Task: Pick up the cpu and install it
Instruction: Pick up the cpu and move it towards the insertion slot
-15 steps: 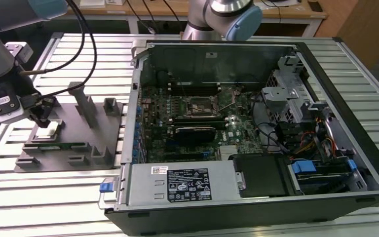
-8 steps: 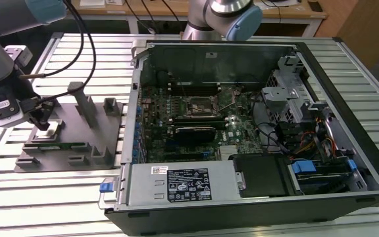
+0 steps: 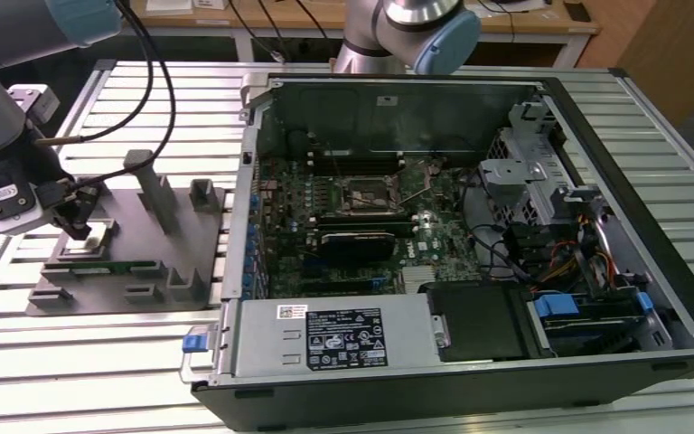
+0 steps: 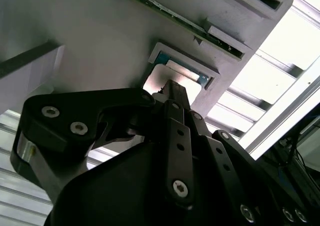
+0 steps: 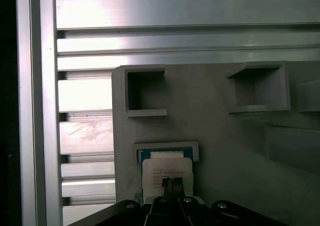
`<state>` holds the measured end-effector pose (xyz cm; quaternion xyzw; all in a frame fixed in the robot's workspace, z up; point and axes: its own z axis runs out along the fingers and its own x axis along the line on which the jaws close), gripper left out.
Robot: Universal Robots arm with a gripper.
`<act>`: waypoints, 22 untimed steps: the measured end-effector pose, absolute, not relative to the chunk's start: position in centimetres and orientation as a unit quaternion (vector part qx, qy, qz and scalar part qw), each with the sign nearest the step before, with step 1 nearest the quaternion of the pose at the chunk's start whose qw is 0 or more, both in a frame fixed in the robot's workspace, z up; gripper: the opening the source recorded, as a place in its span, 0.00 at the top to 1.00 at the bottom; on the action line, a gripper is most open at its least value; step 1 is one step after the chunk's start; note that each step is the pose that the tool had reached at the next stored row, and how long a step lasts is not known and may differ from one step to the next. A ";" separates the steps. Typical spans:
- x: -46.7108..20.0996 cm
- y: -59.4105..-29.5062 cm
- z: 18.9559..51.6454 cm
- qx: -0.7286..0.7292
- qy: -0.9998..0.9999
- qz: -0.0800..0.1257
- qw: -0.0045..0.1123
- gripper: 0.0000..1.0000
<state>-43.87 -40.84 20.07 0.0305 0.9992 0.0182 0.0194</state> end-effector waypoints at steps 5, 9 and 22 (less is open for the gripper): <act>-43.9 -40.8 20.1 0.030 0.999 0.018 0.019 0.77; -43.9 -40.8 20.1 0.030 0.999 0.018 0.019 0.59; -43.9 -40.8 20.0 0.030 0.999 0.018 0.019 0.35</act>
